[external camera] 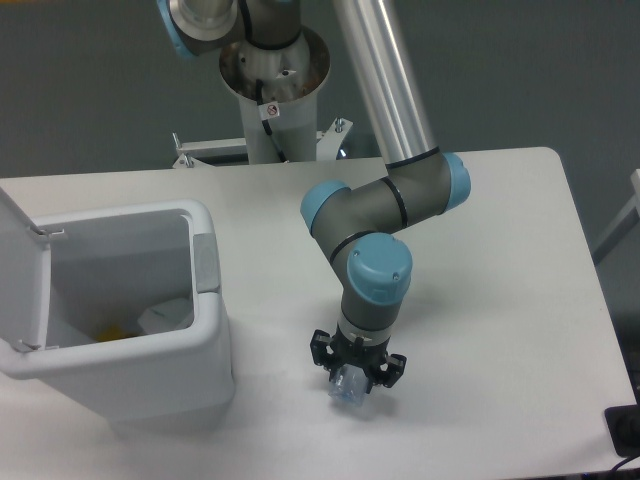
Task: Place the trash in the trash can
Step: 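Close the gripper around the bottle's cap end, then lift the bottle and carry it over the white bin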
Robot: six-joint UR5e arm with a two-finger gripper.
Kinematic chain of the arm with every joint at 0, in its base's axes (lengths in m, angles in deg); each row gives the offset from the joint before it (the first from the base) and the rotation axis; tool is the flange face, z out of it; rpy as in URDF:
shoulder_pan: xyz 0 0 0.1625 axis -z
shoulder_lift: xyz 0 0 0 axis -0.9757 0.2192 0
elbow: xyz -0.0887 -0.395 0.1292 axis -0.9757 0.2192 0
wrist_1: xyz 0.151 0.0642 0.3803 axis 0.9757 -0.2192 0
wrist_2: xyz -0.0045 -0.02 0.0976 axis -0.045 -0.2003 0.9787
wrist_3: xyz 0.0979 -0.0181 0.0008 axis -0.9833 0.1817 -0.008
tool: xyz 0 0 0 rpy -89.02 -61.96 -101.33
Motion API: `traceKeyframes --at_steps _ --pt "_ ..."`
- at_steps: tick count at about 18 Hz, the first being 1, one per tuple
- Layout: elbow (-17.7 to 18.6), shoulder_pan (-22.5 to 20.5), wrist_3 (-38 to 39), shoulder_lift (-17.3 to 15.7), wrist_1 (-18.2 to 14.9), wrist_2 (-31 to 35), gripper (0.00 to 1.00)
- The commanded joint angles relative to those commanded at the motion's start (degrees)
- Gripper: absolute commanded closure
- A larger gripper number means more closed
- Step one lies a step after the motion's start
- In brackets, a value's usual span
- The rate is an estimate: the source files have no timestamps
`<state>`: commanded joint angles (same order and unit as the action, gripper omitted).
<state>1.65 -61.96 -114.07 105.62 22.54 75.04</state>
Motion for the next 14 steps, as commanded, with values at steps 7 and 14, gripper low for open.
traceKeyframes --at_steps 7,14 --pt "-16.4 -1.3 22.8 -2.5 1.8 -13.6 0.38" --pt "-17.9 0.1 31.0 -13.4 1.9 -18.7 0.38"
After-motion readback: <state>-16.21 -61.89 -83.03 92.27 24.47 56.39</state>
